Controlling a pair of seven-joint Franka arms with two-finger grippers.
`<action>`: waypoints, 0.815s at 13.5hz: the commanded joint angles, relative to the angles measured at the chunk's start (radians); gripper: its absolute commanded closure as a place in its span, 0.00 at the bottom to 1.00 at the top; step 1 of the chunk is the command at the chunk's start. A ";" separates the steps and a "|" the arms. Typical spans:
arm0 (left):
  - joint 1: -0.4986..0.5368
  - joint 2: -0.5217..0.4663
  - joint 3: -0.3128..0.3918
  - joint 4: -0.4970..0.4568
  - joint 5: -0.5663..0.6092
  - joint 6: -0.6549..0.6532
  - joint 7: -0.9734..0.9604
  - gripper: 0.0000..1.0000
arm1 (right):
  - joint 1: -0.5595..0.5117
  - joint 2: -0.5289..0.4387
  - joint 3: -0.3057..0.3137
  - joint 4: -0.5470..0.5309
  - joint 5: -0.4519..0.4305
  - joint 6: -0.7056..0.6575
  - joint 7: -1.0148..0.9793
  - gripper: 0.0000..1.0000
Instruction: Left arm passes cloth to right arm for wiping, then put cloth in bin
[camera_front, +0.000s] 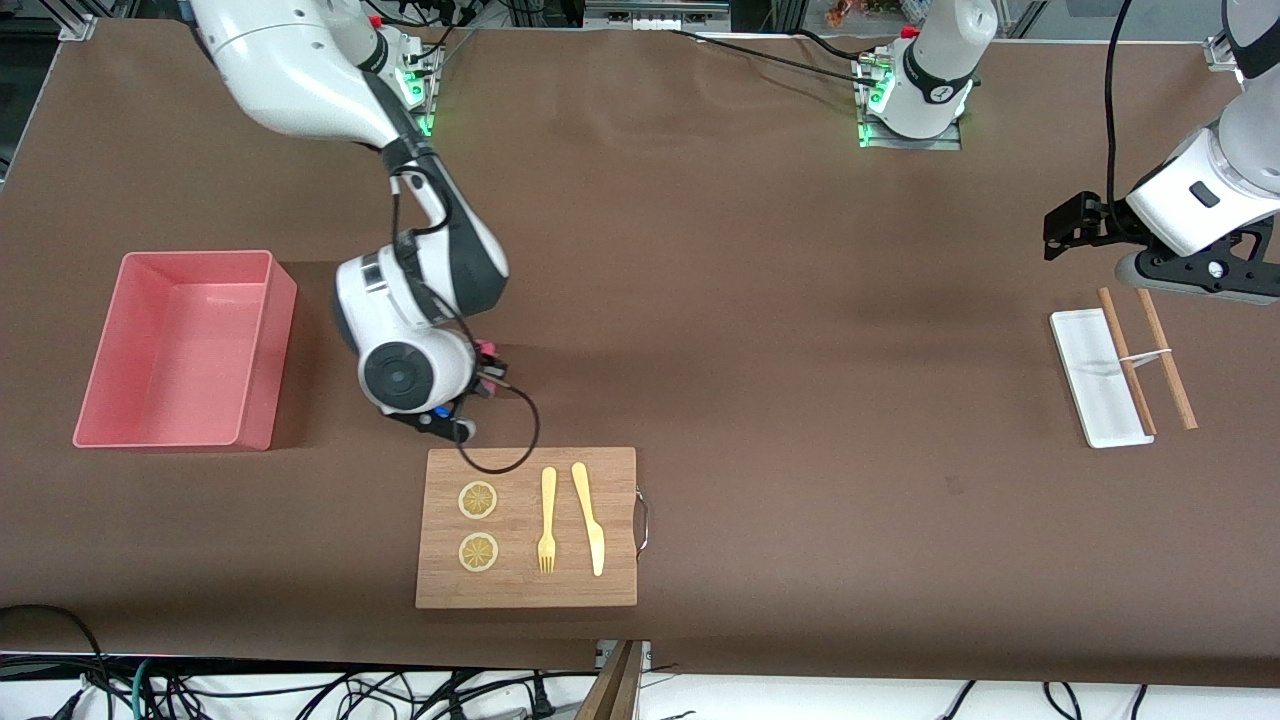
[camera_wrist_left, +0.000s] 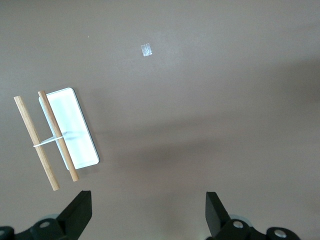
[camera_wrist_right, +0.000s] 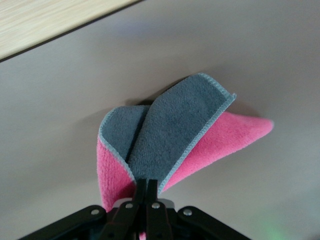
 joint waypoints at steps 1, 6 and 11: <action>-0.002 0.016 0.002 0.037 0.021 -0.026 0.016 0.00 | 0.066 0.010 -0.007 0.000 0.057 0.078 0.117 1.00; 0.000 0.016 0.002 0.037 0.021 -0.026 0.016 0.00 | 0.124 0.009 -0.006 0.022 0.221 0.208 0.243 1.00; 0.000 0.016 0.003 0.037 0.021 -0.026 0.016 0.00 | 0.002 0.001 -0.010 0.020 0.234 0.101 0.061 1.00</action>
